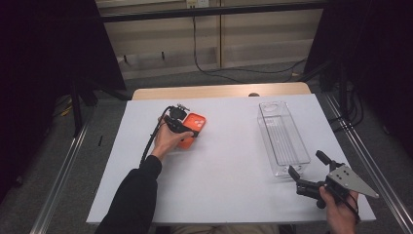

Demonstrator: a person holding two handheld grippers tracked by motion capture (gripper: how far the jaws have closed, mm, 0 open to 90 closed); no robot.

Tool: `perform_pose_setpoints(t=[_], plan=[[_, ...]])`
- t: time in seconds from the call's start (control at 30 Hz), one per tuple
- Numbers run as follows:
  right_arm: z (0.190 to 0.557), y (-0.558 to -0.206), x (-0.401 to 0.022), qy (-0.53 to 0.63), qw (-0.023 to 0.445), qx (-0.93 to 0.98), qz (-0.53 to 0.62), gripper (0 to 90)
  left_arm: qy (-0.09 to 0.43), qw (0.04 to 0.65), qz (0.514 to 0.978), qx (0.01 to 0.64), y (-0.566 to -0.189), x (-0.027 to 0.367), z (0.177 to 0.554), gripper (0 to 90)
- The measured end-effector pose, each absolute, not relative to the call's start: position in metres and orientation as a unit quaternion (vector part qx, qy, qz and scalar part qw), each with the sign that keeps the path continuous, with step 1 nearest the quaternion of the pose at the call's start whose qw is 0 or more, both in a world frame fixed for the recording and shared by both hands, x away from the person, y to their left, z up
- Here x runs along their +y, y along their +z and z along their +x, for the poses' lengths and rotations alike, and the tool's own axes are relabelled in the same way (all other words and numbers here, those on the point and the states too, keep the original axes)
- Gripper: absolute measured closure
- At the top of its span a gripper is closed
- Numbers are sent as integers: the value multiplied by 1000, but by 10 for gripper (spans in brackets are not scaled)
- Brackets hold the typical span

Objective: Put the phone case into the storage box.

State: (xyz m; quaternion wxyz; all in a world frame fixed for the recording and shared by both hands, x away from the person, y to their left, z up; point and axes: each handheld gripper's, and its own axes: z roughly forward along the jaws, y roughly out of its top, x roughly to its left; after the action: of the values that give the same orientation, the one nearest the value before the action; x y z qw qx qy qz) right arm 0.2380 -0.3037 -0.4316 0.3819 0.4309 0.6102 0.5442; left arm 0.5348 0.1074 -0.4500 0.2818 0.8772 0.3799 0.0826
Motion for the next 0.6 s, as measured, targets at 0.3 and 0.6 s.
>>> perform_pose_setpoints(t=[0.3, 0.6], plan=[[238, -432, -303, 545, 382, 610, 430, 0, 100, 265, 881, 378, -453, 101, 532, 0], [239, -432, -303, 544, 381, 612, 430, 0, 96, 253, 885, 379, -449, 99, 532, 58]])
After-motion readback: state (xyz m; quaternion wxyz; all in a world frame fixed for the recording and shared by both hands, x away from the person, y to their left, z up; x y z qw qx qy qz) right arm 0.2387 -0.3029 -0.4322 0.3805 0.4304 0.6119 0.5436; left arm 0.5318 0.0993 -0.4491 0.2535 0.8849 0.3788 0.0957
